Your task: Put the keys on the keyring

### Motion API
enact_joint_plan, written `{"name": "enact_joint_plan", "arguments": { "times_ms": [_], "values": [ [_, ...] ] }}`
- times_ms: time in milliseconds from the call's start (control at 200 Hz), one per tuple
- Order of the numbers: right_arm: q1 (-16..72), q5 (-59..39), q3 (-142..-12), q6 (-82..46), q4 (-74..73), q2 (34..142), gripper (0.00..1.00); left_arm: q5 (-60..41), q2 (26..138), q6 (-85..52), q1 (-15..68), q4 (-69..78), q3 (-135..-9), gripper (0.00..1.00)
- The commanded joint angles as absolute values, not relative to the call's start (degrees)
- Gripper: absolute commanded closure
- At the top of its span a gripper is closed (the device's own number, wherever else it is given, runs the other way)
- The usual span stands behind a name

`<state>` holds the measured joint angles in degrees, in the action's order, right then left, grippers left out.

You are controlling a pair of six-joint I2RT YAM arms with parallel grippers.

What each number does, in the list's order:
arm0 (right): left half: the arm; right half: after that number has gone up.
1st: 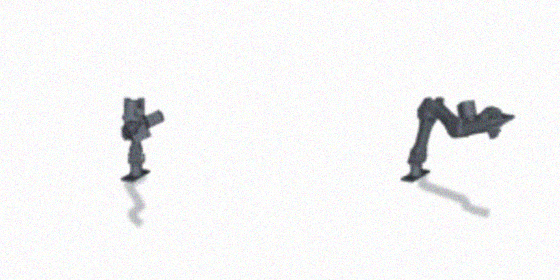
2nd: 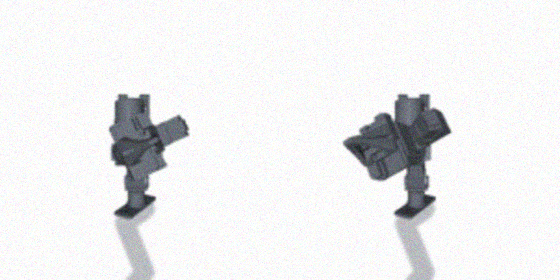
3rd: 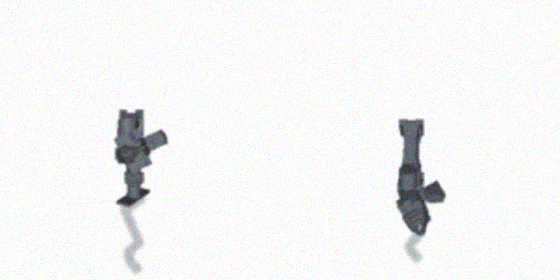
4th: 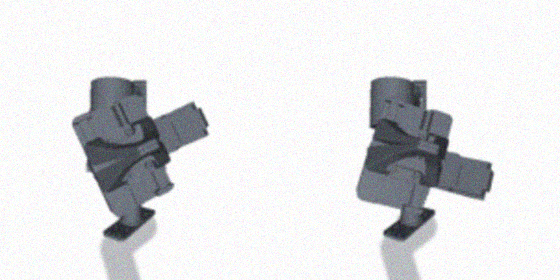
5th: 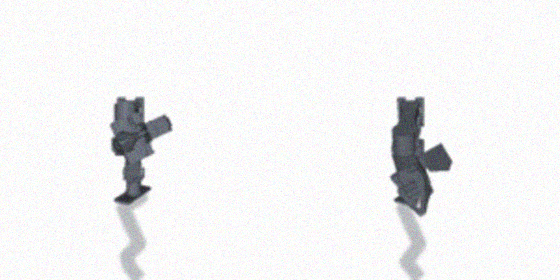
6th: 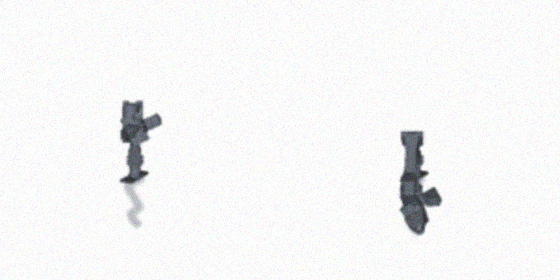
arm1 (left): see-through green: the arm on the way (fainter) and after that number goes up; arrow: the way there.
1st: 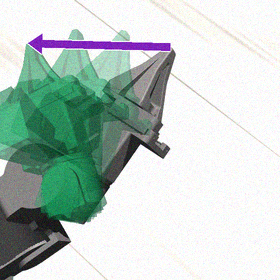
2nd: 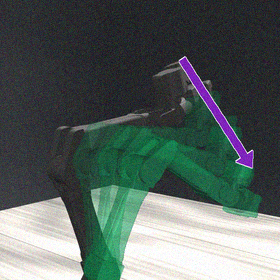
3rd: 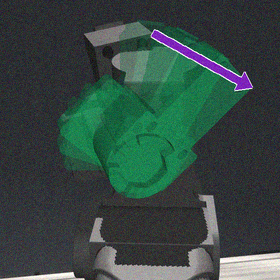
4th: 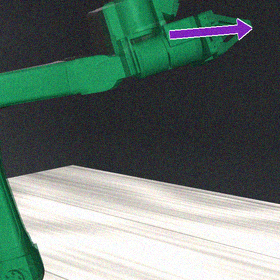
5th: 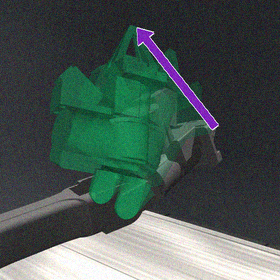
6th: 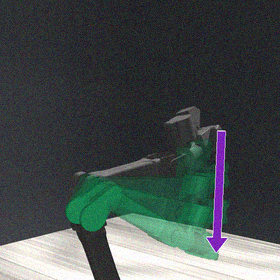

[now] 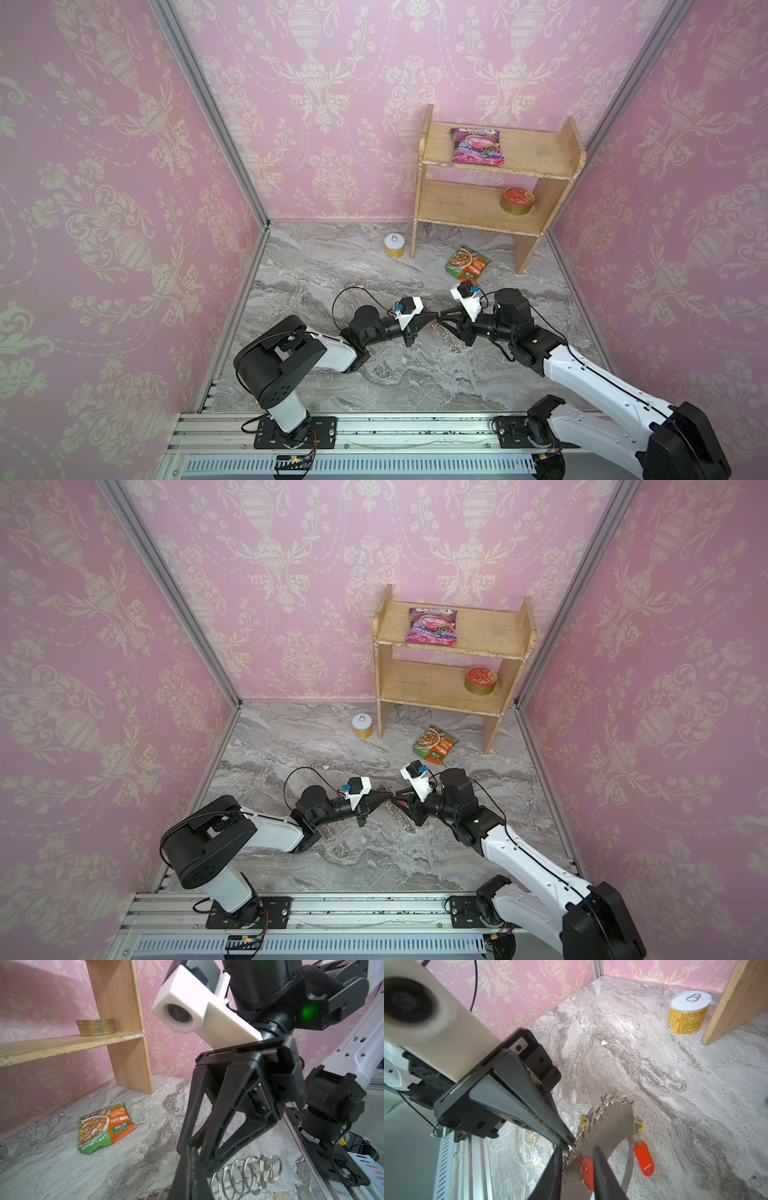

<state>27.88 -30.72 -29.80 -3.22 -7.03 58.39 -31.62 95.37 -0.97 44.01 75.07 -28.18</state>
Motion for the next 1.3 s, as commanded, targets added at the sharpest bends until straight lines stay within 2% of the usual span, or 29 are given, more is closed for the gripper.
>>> {"name": "enact_joint_plan", "arguments": {
  "times_ms": [0,165,340,645,866,1061,1291],
  "values": [
    [27.95,-30.92,-27.71,-4.4,-8.23,59.46,0.75,-33.0,94.83,-0.62,44.25,79.71,-28.55,1.0],
    [27.82,-29.07,-26.11,-5.14,-9.37,58.65,0.75,-33.05,94.99,-0.65,44.23,79.67,-28.38,1.0],
    [26.77,-27.73,-25.71,-5.24,-9.14,56.49,0.67,-33.2,94.91,-0.88,44.26,79.72,-27.95,1.0],
    [25.22,-29.99,-26.1,-5.72,-10.28,57.3,0.66,-33.4,94.79,-0.81,44.31,79.72,-27.64,1.0],
    [25.81,-35.07,-26.21,-5.44,-10.92,59.98,0.7,-33.29,94.92,-0.87,44.31,79.68,-27.78,1.0],
    [26.54,-35.5,-26.25,-4.41,-11.96,61.43,0.75,-33.49,94.89,-1.05,44.3,79.69,-28.12,1.0],
    [26.9,-36.29,-26.72,-4.86,-13.42,62.76,0.86,-33.75,94.92,-1.54,44.3,79.67,-28.0,1.0]
  ]
}}
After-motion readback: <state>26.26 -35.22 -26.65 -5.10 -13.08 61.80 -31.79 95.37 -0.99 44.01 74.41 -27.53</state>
